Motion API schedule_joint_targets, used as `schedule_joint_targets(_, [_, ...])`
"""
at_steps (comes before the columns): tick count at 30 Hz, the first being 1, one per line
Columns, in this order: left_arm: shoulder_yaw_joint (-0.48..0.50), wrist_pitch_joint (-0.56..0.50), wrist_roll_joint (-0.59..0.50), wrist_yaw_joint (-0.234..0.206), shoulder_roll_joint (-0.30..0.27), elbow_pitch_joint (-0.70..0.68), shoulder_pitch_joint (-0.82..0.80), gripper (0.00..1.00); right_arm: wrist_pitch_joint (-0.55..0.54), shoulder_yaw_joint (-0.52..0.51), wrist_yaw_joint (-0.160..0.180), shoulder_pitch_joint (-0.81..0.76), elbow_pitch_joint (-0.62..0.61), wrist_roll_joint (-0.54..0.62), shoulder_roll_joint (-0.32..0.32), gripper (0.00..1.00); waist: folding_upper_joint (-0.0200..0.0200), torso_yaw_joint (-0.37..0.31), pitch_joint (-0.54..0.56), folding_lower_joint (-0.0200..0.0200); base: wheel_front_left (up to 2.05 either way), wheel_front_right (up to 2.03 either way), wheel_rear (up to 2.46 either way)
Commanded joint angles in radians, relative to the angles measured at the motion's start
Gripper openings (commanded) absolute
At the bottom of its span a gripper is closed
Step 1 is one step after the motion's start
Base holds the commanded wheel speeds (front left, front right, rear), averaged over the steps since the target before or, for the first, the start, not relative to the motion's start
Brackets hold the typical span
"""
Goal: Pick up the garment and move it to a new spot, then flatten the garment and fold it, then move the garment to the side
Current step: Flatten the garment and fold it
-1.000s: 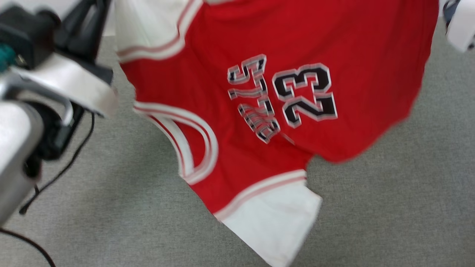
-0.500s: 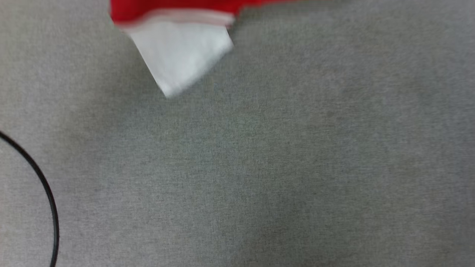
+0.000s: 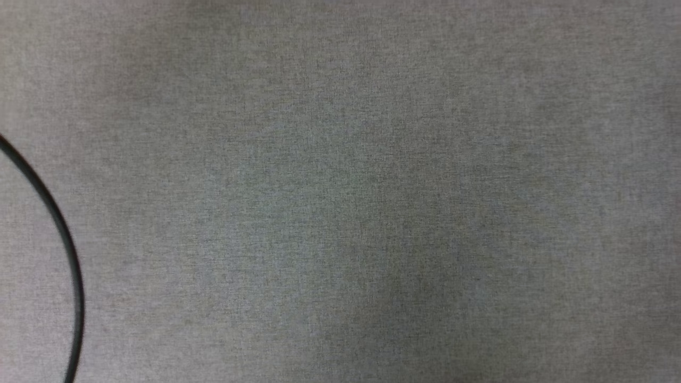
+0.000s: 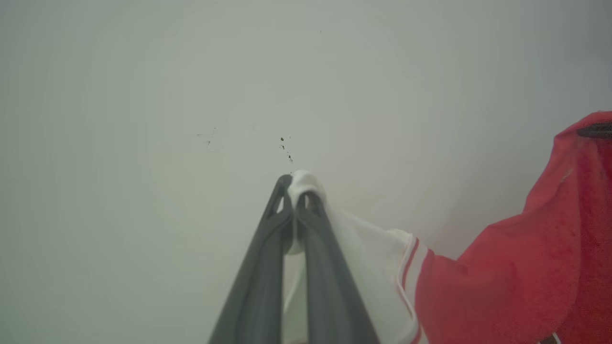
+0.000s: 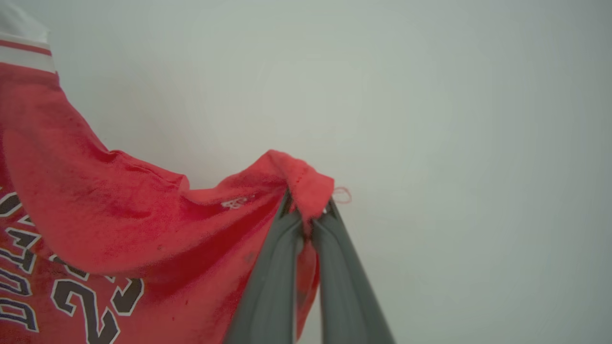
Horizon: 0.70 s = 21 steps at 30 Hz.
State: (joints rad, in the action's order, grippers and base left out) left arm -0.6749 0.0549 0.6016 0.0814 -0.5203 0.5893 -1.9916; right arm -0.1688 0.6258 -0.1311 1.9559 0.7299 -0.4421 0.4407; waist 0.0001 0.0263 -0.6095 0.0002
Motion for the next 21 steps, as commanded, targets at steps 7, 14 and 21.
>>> schedule_joint_targets(7, [-0.045, 0.069, 0.02, 0.031, 0.015, 0.1, 0.091, 0.0, 0.042, 0.084, 0.001, -0.107, 0.066, -0.046, -0.02, 0.0, -0.0001, -0.003, -0.01, -0.0002, 0.0, 0.0, 0.0])
schedule_joint_targets(14, [-0.084, 0.135, 0.076, 0.043, 0.0, 0.121, 0.309, 0.0, 0.112, 0.156, 0.001, -0.294, 0.121, -0.113, -0.044, 0.0, -0.0001, -0.012, 0.041, -0.0002, 0.0, 0.0, 0.0])
schedule_joint_targets(21, [-0.105, 0.179, 0.133, 0.021, -0.056, 0.066, 0.631, 0.0, 0.174, 0.251, 0.001, -0.508, 0.119, -0.197, -0.048, 0.0, -0.0001, -0.022, 0.126, -0.0002, 0.0, 0.0, 0.0])
